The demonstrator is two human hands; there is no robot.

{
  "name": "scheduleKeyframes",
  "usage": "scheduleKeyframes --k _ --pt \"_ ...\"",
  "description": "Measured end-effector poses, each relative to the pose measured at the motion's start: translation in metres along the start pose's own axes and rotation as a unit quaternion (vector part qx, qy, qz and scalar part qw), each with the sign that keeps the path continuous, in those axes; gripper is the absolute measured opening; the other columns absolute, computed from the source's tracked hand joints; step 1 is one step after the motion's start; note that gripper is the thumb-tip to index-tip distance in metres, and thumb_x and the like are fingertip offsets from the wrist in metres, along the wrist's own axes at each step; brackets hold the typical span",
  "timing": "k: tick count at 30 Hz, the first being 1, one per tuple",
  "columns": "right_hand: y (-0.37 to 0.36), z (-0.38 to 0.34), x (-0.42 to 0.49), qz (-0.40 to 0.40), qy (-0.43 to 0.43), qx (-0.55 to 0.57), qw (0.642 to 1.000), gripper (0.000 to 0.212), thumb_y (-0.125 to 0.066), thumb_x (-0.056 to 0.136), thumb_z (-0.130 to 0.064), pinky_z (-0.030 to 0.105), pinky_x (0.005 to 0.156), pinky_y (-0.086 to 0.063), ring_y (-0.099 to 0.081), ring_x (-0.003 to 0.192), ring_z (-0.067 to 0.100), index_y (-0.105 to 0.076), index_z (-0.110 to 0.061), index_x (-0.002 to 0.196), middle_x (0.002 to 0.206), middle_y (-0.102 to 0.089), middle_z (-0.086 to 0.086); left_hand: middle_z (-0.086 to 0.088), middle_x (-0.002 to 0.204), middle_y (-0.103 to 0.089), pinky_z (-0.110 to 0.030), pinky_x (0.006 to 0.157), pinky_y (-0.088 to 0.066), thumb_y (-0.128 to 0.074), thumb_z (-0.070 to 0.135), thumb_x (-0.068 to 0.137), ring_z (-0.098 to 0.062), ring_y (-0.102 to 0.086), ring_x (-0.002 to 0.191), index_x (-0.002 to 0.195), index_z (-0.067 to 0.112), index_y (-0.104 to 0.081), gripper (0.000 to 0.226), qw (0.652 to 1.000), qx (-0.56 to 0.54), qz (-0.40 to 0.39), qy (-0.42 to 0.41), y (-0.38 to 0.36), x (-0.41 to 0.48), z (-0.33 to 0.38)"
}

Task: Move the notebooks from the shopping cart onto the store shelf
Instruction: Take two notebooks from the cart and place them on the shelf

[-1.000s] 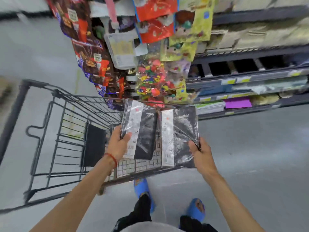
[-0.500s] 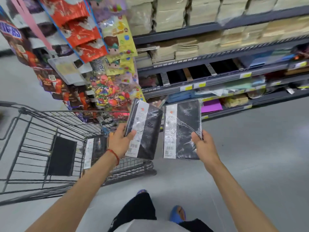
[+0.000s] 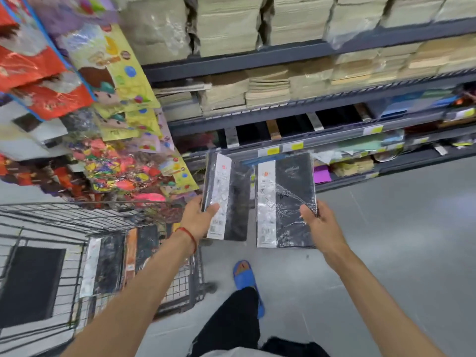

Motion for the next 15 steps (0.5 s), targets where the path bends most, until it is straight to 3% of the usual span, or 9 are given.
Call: scheduleKeyframes --k 2,4,5,7,9,12,15 --pt "0.001 -0.004 0.027 -0.005 -0.013 -0.013 1.0 0.008 -0.055 0.103 -0.027 0.039 0.087 -0.054 -0.066 0.099 0.019 -0.06 -0.025 0.108 0.107 -0.069 0.001 -0.009 0.106 -0.07 -0.031 0.082 -0.056 -0.06 0.004 0.095 -0.024 -0.067 0.095 0.114 0.007 -0.063 0.02 0.999 -0.024 0.004 0.023 -0.011 0.027 0.001" --pt "0.002 -0.007 0.054 -0.015 -0.018 -0.02 1.0 0.008 -0.055 0.103 -0.026 0.042 0.092 -0.053 -0.067 0.102 0.022 -0.061 -0.026 0.107 0.109 -0.07 0.002 -0.007 0.101 -0.069 -0.02 0.073 -0.054 -0.061 0.005 0.095 -0.019 -0.065 0.089 0.114 0.005 -0.063 0.019 0.998 -0.045 0.006 0.051 -0.02 0.052 -0.001" --pt "0.002 -0.008 0.066 -0.022 -0.015 -0.023 0.999 0.007 -0.054 0.103 -0.024 0.037 0.089 -0.052 -0.065 0.099 0.019 -0.061 -0.026 0.106 0.107 -0.07 0.0 -0.006 0.102 -0.069 -0.021 0.076 -0.054 -0.064 0.008 0.093 -0.02 -0.065 0.092 0.114 0.006 -0.064 0.021 0.996 -0.055 0.008 0.064 -0.023 0.064 -0.004" --pt "0.002 -0.011 0.086 -0.034 -0.013 -0.028 0.999 0.008 -0.053 0.103 -0.021 0.025 0.078 -0.047 -0.059 0.09 0.012 -0.059 -0.025 0.101 0.097 -0.064 -0.005 -0.007 0.109 -0.072 -0.038 0.091 -0.054 -0.067 0.013 0.09 -0.028 -0.066 0.105 0.116 0.011 -0.065 0.027 0.992 -0.075 0.006 0.097 -0.029 0.083 -0.01" --pt "0.003 -0.011 0.104 -0.049 -0.023 -0.022 0.998 0.009 -0.053 0.104 -0.018 0.022 0.075 -0.042 -0.056 0.087 0.009 -0.058 -0.023 0.099 0.092 -0.06 -0.009 -0.008 0.112 -0.072 -0.047 0.095 -0.053 -0.066 0.01 0.09 -0.031 -0.066 0.108 0.121 0.011 -0.064 0.031 0.985 -0.11 0.014 0.134 -0.034 0.097 -0.018" --pt "0.007 -0.007 0.132 -0.062 -0.05 0.002 0.997 0.01 -0.057 0.101 -0.014 0.033 0.086 -0.049 -0.061 0.091 0.017 -0.066 -0.017 0.099 0.094 -0.067 -0.004 -0.006 0.12 -0.069 -0.054 0.104 -0.045 -0.07 0.016 0.085 -0.03 -0.063 0.113 0.124 0.012 -0.063 0.04 0.978 -0.14 0.048 0.148 -0.043 0.114 -0.024" --pt "0.009 -0.001 0.155 -0.071 -0.085 0.053 0.992 0.013 -0.057 0.099 -0.007 0.05 0.085 -0.056 -0.067 0.087 0.028 -0.068 -0.011 0.096 0.091 -0.072 0.008 0.005 0.12 -0.068 -0.04 0.105 -0.045 -0.062 0.012 0.094 -0.018 -0.062 0.112 0.126 0.014 -0.064 0.032 0.977 -0.15 0.076 0.131 -0.054 0.13 -0.022"
Point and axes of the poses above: each hand's wrist, its own x-axis towards the middle knuckle, its own y-axis out of the back of the hand, z = x × y, the point moved 7 cm from there along x, towards the middle knuckle
